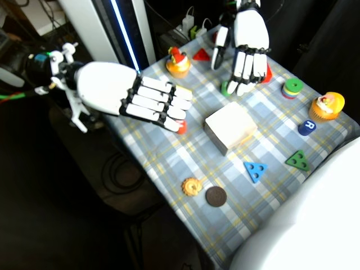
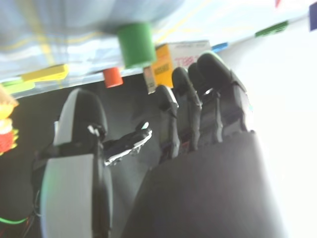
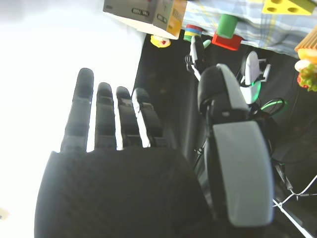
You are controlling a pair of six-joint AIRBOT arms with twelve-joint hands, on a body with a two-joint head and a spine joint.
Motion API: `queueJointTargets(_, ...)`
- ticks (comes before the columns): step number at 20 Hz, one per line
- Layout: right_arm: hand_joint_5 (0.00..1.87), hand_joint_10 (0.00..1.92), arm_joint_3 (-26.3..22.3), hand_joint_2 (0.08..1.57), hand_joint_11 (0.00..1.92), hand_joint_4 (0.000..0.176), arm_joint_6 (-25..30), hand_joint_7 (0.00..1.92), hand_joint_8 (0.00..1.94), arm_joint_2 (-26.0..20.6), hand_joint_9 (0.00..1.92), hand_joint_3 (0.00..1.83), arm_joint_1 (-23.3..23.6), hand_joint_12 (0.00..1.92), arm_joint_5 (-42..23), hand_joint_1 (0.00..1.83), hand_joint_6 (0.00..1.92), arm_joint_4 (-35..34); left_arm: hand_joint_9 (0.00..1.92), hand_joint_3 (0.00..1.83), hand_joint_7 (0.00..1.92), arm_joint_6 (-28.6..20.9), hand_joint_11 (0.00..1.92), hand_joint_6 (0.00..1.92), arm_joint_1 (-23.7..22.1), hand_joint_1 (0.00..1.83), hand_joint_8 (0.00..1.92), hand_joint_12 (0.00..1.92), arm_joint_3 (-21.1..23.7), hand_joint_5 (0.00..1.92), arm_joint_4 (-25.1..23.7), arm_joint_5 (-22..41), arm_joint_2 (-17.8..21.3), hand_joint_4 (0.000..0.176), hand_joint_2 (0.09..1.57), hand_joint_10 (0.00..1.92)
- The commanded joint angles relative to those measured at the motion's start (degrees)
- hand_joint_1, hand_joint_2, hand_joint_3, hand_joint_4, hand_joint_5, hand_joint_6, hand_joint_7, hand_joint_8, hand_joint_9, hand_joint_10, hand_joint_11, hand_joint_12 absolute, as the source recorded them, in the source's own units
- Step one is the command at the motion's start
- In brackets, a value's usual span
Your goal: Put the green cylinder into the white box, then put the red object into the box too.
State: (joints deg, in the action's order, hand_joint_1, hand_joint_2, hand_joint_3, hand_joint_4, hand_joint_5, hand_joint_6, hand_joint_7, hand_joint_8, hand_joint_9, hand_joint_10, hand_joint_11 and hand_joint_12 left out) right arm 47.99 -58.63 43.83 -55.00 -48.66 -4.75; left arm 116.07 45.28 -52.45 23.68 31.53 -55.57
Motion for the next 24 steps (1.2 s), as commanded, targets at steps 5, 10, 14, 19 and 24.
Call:
queueJointTargets(5,0.0,0.0,0.14,1.24,0.0,0.0,0.3,0.0,0.0,0.35,0.0,0.0,0.31,0.29,-6.98,0.54,0.0,-0.08,0.0,0.0,0.06,5.22,0.0,1.19,-1.13,0.96,1.1,1.82,-0.5,0.08,1.17,4.34,-1.98,0.075,1.17,1.22)
queueJointTargets(10,0.0,0.0,0.18,1.24,0.0,0.0,0.38,0.0,0.0,0.5,0.0,0.0,0.31,0.11,-6.99,0.52,0.0,-0.08,0.0,0.0,0.07,5.22,0.0,1.18,-1.13,0.92,0.97,1.67,-1.42,0.06,1.95,3.73,-2.82,0.062,1.22,1.08)
queueJointTargets(14,0.0,0.0,0.21,1.23,0.0,0.0,0.44,0.0,0.0,0.56,0.0,0.0,0.3,0.26,-6.99,0.52,0.0,-0.09,0.0,0.0,0.12,5.22,0.0,1.15,-1.26,0.95,0.89,1.63,-1.97,0.1,2.44,3.7,-3.36,0.057,1.24,1.07)
queueJointTargets(19,0.0,0.0,0.23,1.24,0.0,0.0,0.45,0.0,0.0,0.67,0.0,0.0,0.27,0.39,-6.99,0.53,0.0,-0.09,0.03,0.0,0.25,5.22,0.0,1.01,-1.46,0.94,0.84,1.66,-2.76,0.19,2.5,2.89,-4.41,0.026,1.25,1.19)
queueJointTargets(24,0.0,0.0,0.27,1.24,0.0,0.0,0.5,0.0,0.0,0.73,0.0,0.0,0.22,0.48,-7.06,0.55,0.0,-0.25,0.53,0.0,0.77,5.22,0.08,1.17,-1.59,1.19,1.61,1.92,-3.73,0.7,3.47,2.66,-5.06,0.0,1.26,1.76)
